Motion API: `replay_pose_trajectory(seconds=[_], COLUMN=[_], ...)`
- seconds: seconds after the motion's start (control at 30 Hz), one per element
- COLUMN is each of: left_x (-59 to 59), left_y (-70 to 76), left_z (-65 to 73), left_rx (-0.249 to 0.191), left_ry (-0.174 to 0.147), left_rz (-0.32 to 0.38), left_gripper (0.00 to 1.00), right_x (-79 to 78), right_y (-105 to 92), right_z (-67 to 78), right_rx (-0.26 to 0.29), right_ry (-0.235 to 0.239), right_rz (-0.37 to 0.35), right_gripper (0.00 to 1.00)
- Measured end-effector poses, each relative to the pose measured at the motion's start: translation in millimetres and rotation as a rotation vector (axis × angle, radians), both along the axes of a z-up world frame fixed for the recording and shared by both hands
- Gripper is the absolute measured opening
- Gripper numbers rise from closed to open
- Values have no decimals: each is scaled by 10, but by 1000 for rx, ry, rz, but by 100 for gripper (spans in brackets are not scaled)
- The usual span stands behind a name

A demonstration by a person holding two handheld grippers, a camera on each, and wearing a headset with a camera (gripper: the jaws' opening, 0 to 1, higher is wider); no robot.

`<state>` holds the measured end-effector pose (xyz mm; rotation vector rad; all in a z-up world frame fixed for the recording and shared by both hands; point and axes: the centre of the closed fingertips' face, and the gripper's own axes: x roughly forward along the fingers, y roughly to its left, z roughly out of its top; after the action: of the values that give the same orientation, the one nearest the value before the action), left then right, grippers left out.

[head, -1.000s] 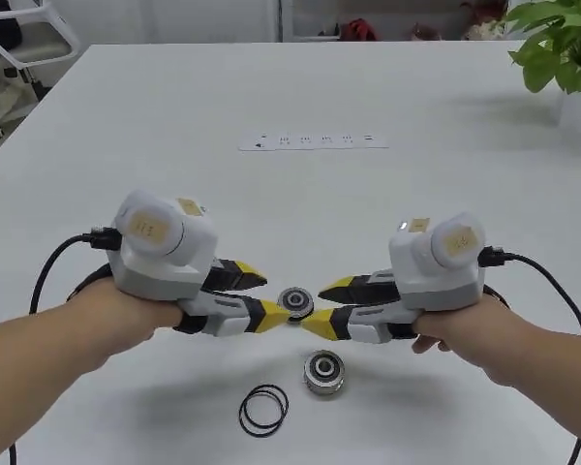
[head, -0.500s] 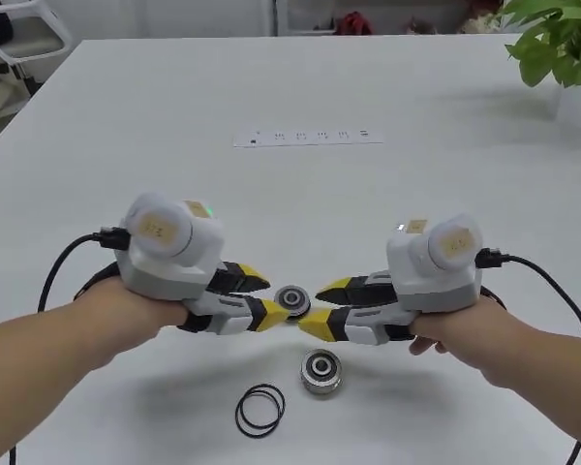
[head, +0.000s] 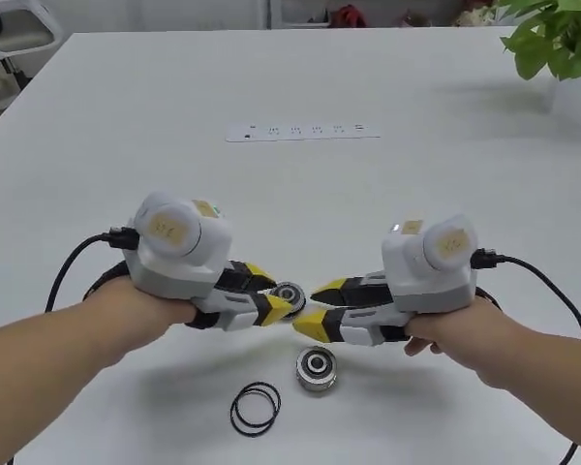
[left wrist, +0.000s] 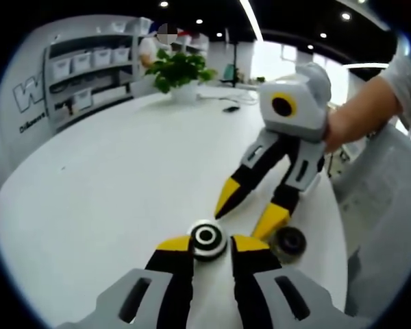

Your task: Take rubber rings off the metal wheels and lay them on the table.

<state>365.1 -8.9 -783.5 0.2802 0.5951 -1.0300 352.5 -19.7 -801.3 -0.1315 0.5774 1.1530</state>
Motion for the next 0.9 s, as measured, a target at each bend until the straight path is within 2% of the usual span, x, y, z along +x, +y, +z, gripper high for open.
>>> replay_pose_trajectory(seconds=[0.27,0.33,0.37,0.43,0.53,0.9], left_x=[78,65,87,84,110,120], left_y=[-27,-20,-56,-63,-74,-92], left_z=[-62,-111,-102,-102,-100,-94], left_rx=[14,43,32,34,31,27], left_ry=[-7,-11,-37,-23,-22,-34], left_rz=[0,-4,-23,-12,2,6], left_gripper=[19,18,18,18,15,14], right_x=[35,51,59,78,102,183], right_y=[4,1,1,4,20,116], right_z=[6,2,0,-6,-14,-36], right_rx=[4,5,6,7,9,-7], right_ry=[-1,-2,-1,0,3,-17], right_rz=[-12,-16,-18,-24,-27,-36], right_gripper=[27,27,27,27,27,26])
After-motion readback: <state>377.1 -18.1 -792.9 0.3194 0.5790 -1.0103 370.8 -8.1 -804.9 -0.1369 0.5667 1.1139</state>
